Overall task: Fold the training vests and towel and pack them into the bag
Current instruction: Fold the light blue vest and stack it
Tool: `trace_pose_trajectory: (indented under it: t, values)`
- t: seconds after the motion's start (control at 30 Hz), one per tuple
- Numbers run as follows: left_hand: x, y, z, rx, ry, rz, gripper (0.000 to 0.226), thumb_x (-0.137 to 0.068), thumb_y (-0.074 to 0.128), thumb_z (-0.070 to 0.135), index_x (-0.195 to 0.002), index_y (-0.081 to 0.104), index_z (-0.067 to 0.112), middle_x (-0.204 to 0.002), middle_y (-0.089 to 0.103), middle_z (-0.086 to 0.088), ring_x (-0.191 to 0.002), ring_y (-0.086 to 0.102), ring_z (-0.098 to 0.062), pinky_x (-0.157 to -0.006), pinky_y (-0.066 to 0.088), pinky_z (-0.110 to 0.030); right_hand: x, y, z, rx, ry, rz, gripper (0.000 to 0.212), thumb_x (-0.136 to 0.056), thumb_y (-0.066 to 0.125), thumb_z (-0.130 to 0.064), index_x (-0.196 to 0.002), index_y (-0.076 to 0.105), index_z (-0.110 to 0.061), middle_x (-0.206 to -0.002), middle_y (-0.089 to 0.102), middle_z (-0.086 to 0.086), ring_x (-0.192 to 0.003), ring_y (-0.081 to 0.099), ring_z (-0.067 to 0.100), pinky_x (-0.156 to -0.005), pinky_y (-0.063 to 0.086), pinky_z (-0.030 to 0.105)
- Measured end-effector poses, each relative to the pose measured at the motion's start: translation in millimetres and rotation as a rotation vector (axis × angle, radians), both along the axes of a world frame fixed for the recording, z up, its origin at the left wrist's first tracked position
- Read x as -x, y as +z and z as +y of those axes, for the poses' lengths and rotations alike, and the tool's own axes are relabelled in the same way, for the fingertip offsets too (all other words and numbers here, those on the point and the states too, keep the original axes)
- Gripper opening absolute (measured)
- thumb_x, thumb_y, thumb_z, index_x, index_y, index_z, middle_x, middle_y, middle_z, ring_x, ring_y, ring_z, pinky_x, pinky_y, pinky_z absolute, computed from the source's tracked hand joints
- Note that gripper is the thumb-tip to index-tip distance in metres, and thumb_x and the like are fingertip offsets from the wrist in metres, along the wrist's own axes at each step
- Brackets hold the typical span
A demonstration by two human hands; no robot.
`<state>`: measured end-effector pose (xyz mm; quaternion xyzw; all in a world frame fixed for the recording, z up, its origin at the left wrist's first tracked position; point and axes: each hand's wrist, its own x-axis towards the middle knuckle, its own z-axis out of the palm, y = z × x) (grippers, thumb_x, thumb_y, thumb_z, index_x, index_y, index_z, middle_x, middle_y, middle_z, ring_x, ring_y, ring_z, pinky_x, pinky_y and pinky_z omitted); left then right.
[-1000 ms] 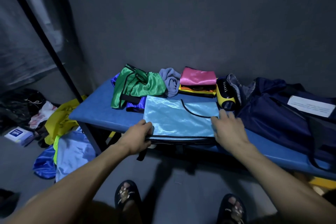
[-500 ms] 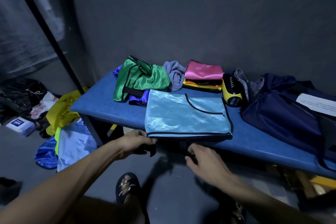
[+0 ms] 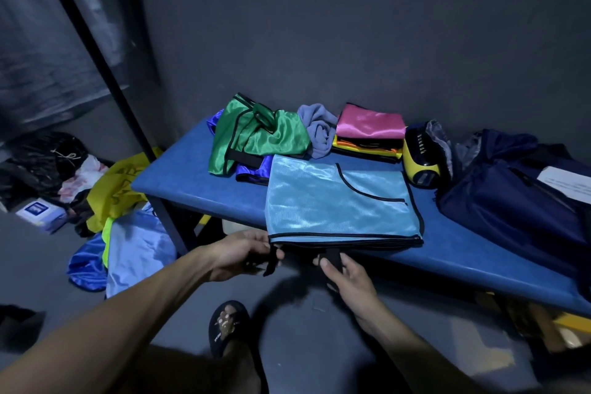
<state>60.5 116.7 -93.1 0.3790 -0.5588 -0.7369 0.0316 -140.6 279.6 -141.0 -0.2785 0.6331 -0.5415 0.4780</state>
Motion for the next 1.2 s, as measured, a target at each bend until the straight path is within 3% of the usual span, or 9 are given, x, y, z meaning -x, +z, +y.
trace_pose_trajectory:
  t: [0.07, 0.2, 0.37, 0.5, 0.57, 0.67, 0.87, 1.0, 1.2]
  values:
    - [-1, 0, 1, 0.010, -0.009, 0.023, 0.023, -0.095, 0.057, 0.000, -0.099, 0.074, 0.016, -0.105, 0.070, -0.019, -0.091, 0.061, -0.032, -0.070, 0.050, -0.031, -2, 2, 0, -0.023, 0.040, -0.001, 0.013, -0.103, 0.058, -0.021, -0.111, 0.066, -0.012, -0.101, 0.079, 0.003, -0.091, 0.073, 0.010, -0.076, 0.054, 0.019]
    - [0, -1, -1, 0.051, -0.007, 0.022, 0.027, -0.100, 0.061, 0.006, -0.124, 0.067, 0.015, -0.097, 0.066, -0.014, -0.078, 0.065, -0.021, -0.070, 0.054, -0.030, 2, 17, 3, -0.174, 0.178, 0.087, 0.018, -0.107, 0.051, -0.032, -0.113, 0.059, -0.016, -0.096, 0.075, 0.005, -0.076, 0.073, 0.006, -0.068, 0.052, 0.022]
    - [2, -4, 2, 0.206, 0.064, 0.002, 0.011, -0.095, 0.072, 0.016, -0.095, 0.065, 0.007, -0.076, 0.056, -0.005, -0.076, 0.068, -0.017, -0.076, 0.057, -0.032, 27, 65, 9, -0.501, 0.597, 0.955, 0.037, -0.087, 0.070, -0.055, -0.072, 0.060, -0.022, -0.079, 0.071, -0.006, -0.070, 0.063, 0.009, -0.069, 0.052, 0.028]
    - [2, -8, 7, 0.452, 0.103, -0.016, 0.016, -0.089, 0.080, 0.020, -0.084, 0.067, 0.014, -0.081, 0.060, -0.010, -0.078, 0.069, -0.016, -0.072, 0.057, -0.030, 18, 111, -2, -0.093, 0.366, 1.215, 0.029, -0.090, 0.066, -0.049, -0.078, 0.057, -0.024, -0.068, 0.061, -0.011, -0.071, 0.056, 0.009, -0.070, 0.048, 0.033]
    - [0, -8, 9, 0.519, 0.142, -0.016, 0.022, -0.084, 0.084, 0.020, -0.087, 0.066, 0.008, -0.077, 0.062, -0.005, -0.075, 0.064, -0.016, -0.071, 0.056, -0.032, 9, 115, -19, 0.107, 0.336, 1.333, 0.022, -0.091, 0.066, -0.048, -0.101, 0.061, -0.029, -0.093, 0.058, -0.014, -0.091, 0.054, 0.015, -0.080, 0.046, 0.037]
    - [-3, -9, 9, 0.560, 0.226, 0.033, 0.031, -0.077, 0.089, 0.017, -0.088, 0.061, 0.010, -0.074, 0.064, 0.000, -0.070, 0.060, -0.015, -0.073, 0.055, -0.039, 2, 101, -51, 0.081, 0.564, 1.414, 0.048, -0.093, 0.066, -0.047, -0.135, 0.056, -0.027, -0.126, 0.054, -0.004, -0.117, 0.047, 0.022, -0.097, 0.040, 0.040]
    - [-2, -14, 15, 0.613, 0.140, 0.146, 0.026, -0.083, 0.082, 0.007, -0.096, 0.062, 0.016, -0.081, 0.059, -0.001, -0.071, 0.053, -0.014, -0.074, 0.046, -0.026, -6, 82, -65, 0.269, 0.595, 1.484, 0.007, -0.091, 0.060, -0.017, -0.098, 0.059, -0.020, -0.099, 0.057, 0.000, -0.095, 0.055, 0.028, -0.070, 0.043, 0.040]
    - [1, -14, 14, 0.703, 0.109, 0.141, 0.020, -0.085, 0.081, 0.019, -0.097, 0.065, 0.019, -0.090, 0.064, -0.015, -0.075, 0.057, -0.015, -0.076, 0.046, -0.031, -8, 75, -64, 0.364, 0.602, 1.560, 0.014, -0.082, 0.067, -0.011, -0.088, 0.057, -0.019, -0.088, 0.053, 0.002, -0.083, 0.054, 0.030, -0.062, 0.042, 0.039]
    - [2, -8, 11, 0.996, 0.110, 0.015, 0.019, -0.087, 0.077, 0.026, -0.085, 0.058, 0.025, -0.079, 0.064, 0.002, -0.062, 0.056, -0.014, -0.067, 0.047, -0.033, 2, 69, -52, 0.313, 0.685, 1.663, 0.024, -0.079, 0.062, -0.004, -0.099, 0.054, -0.015, -0.091, 0.054, 0.006, -0.079, 0.053, 0.033, -0.061, 0.030, 0.036]
